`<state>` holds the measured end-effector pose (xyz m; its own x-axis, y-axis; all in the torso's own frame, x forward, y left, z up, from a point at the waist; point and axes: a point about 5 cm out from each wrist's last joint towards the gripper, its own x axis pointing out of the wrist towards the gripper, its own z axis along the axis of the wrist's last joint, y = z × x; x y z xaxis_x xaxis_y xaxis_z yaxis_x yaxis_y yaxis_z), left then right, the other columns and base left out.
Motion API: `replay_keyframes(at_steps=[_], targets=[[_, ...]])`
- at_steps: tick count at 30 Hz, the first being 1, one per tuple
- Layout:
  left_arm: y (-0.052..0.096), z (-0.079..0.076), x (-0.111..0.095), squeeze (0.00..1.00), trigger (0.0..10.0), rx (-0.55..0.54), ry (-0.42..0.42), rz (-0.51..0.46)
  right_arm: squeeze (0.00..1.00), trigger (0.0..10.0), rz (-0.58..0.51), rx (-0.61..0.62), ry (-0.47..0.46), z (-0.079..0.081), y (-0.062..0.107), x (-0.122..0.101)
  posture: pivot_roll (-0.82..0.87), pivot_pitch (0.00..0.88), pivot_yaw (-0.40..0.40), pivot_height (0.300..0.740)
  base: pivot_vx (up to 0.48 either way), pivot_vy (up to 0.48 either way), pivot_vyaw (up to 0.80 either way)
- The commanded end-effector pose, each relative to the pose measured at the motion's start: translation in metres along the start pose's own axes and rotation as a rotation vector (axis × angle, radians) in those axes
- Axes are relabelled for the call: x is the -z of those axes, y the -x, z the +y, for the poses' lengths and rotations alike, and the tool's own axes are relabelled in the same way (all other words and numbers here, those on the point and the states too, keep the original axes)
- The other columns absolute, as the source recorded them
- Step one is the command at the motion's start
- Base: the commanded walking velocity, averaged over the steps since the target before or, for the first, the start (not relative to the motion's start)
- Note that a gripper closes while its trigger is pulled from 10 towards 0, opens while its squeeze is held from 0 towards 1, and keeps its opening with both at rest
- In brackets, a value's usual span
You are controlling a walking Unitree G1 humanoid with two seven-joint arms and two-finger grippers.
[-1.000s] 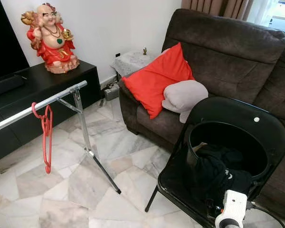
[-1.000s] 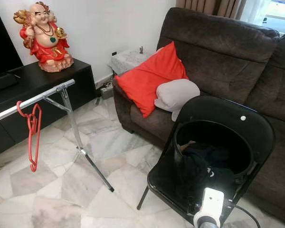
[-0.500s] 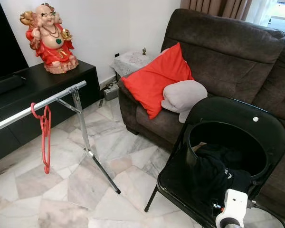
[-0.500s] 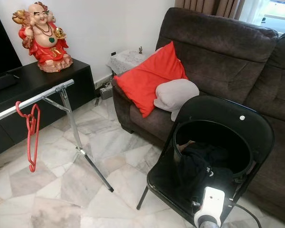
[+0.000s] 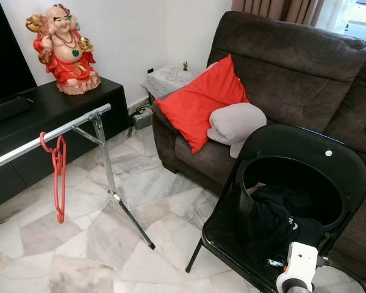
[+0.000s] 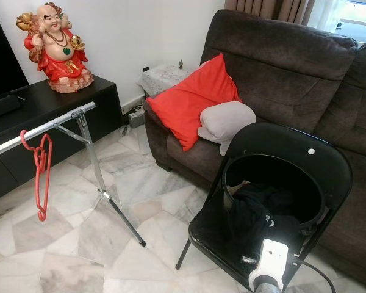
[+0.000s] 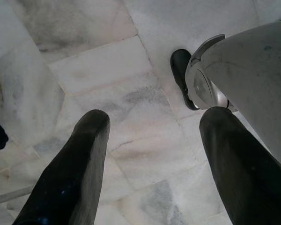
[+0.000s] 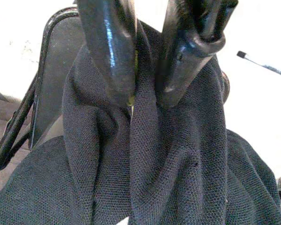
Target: Hang hanger
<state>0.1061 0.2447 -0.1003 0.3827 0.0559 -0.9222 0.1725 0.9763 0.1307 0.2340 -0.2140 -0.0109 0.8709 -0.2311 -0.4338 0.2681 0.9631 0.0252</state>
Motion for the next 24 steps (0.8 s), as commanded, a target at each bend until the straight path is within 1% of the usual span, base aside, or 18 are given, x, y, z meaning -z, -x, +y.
replay_keyframes(at_steps=[1, 5, 7, 10, 13, 14, 15, 16, 19, 20, 21, 22, 24], targets=[[0.001, 0.004, 0.003, 0.00, 10.0, -0.011, -0.014, 0.021, 0.00, 0.0, -0.013, -0.002, 0.010, 0.001, 0.000, -0.003, 0.02, 0.000, 0.020, 0.740, 0.000, 0.000, 0.00], [0.001, 0.004, 0.003, 0.00, 10.0, -0.010, -0.017, 0.023, 0.00, 0.0, -0.033, 0.004, 0.010, 0.002, -0.001, -0.008, 0.01, 0.000, 0.021, 0.740, 0.000, 0.000, 0.00], [0.001, 0.004, 0.003, 0.00, 10.0, -0.010, -0.017, 0.023, 0.00, 0.0, -0.056, 0.009, 0.004, 0.003, -0.002, -0.014, 0.01, 0.000, 0.019, 0.740, 0.000, 0.000, 0.00], [0.001, 0.004, 0.003, 0.00, 10.0, -0.010, -0.016, 0.023, 0.00, 0.0, -0.125, 0.023, -0.012, 0.005, -0.002, -0.031, 0.01, 0.000, 0.019, 0.740, 0.000, 0.000, 0.00], [0.001, 0.004, 0.003, 0.00, 10.0, -0.010, -0.016, 0.023, 0.00, 0.0, -0.150, 0.028, -0.020, 0.005, -0.001, -0.036, 0.01, 0.000, 0.019, 0.740, 0.000, 0.000, 0.00], [0.001, 0.004, 0.003, 0.00, 10.0, -0.010, -0.015, 0.023, 0.00, 0.0, -0.195, 0.030, -0.036, 0.007, -0.001, -0.048, 0.01, 0.000, 0.019, 0.740, 0.000, 0.000, 0.00], [0.001, 0.004, 0.003, 0.00, 10.0, -0.010, -0.015, 0.023, 0.00, 0.0, -0.195, 0.030, -0.036, 0.007, -0.001, -0.048, 0.01, 0.000, 0.019, 0.740, 0.000, 0.000, 0.00], [0.001, 0.004, 0.003, 0.00, 10.0, -0.010, -0.015, 0.023, 0.00, 0.0, -0.226, 0.030, -0.047, 0.008, -0.001, -0.056, 0.01, 0.000, 0.018, 0.740, 0.000, 0.000, 0.00], [0.001, 0.003, 0.003, 0.00, 10.0, -0.009, -0.013, 0.023, 0.00, 0.0, -0.361, 0.009, -0.080, 0.013, 0.002, -0.094, 0.01, 0.000, 0.016, 0.740, 0.000, 0.000, 0.00], [0.001, 0.003, 0.003, 0.00, 10.0, -0.009, -0.013, 0.023, 0.00, 0.0, -0.361, 0.009, -0.080, 0.013, 0.002, -0.094, 0.01, 0.000, 0.016, 0.740, 0.000, 0.000, 0.00], [0.001, 0.003, 0.003, 0.00, 10.0, -0.009, -0.012, 0.022, 0.00, 0.0, -0.400, -0.001, -0.086, 0.015, 0.004, -0.107, 0.01, 0.000, 0.015, 0.740, 0.000, 0.000, 0.00], [0.001, 0.003, 0.003, 0.00, 10.0, -0.009, -0.012, 0.022, 0.00, 0.0, -0.400, -0.001, -0.086, 0.015, 0.004, -0.107, 0.01, 0.000, 0.015, 0.740, 0.000, 0.000, 0.00], [0.001, 0.002, 0.002, 0.00, 10.0, -0.008, -0.010, 0.021, 0.00, 0.0, -0.473, -0.015, -0.090, 0.016, 0.006, -0.131, 0.00, 0.000, 0.013, 0.740, 0.000, 0.000, 0.00]])
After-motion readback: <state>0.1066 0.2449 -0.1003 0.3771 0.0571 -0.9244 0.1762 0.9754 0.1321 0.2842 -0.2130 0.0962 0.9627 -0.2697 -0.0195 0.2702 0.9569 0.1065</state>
